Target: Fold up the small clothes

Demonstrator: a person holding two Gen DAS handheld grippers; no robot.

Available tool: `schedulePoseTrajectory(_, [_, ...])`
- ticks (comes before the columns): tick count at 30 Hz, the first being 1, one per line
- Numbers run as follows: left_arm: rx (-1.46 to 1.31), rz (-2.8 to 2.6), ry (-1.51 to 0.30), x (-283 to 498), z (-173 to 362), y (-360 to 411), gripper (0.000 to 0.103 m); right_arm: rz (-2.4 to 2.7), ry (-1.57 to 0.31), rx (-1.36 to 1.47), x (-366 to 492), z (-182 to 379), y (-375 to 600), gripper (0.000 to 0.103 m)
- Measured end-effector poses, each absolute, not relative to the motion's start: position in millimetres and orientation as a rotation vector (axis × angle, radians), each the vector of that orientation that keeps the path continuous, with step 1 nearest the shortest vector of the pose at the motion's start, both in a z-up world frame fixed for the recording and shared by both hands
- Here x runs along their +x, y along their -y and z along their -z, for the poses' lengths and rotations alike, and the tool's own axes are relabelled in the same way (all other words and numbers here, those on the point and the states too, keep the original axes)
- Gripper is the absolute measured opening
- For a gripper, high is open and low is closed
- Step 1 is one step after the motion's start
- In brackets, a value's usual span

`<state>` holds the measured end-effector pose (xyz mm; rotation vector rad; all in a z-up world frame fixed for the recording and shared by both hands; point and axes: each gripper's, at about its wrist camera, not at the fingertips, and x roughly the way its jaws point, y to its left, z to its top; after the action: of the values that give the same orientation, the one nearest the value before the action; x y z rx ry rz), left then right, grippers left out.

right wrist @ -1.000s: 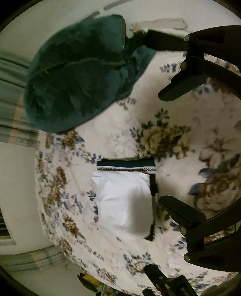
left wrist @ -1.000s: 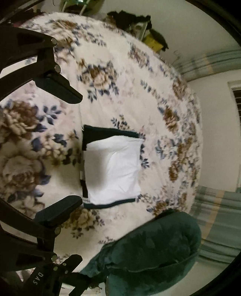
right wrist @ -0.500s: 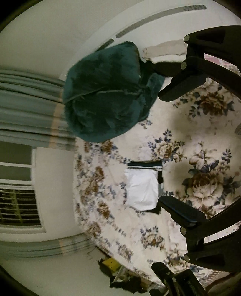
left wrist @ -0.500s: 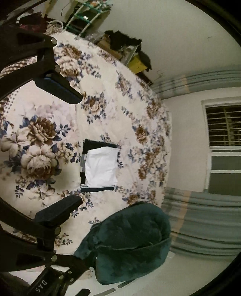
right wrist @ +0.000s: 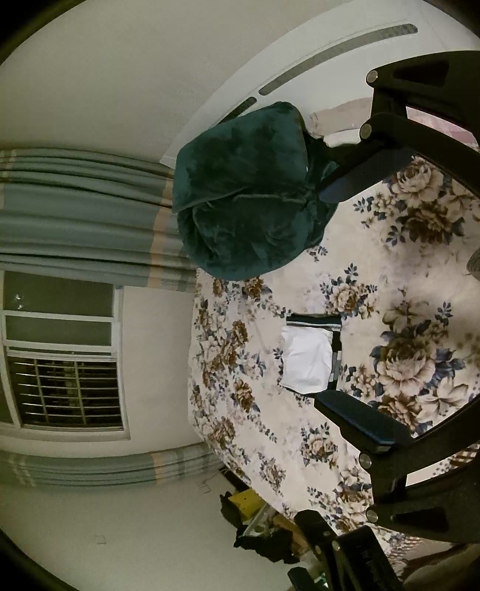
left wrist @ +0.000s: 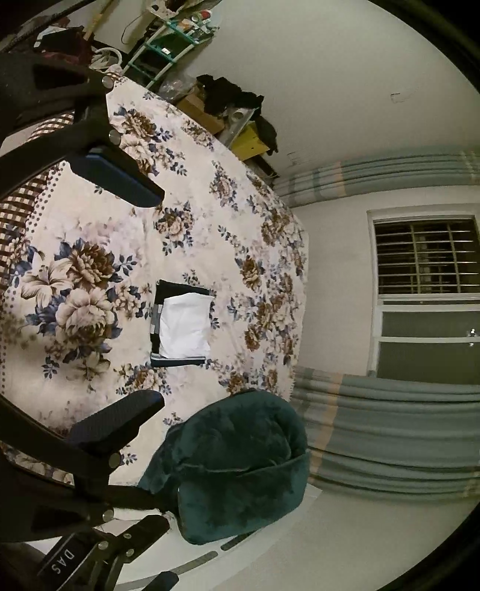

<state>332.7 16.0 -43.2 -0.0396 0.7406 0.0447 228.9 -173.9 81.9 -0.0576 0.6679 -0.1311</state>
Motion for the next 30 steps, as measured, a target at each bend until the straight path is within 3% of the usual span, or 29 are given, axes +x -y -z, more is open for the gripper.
schedulePoseTrajectory(9, [-0.045,-0.049,-0.708,301.4,29.3,-12.1,0.101,0.110,-0.614,-0.061,195.3,-108.6,174.4,0.103])
schedulePoseTrajectory(30, [-0.055,-0.115,-0.663,280.0,17.7,-8.2,0.103,0.088,-0.607,-0.068,198.7,-111.2,176.9,0.103])
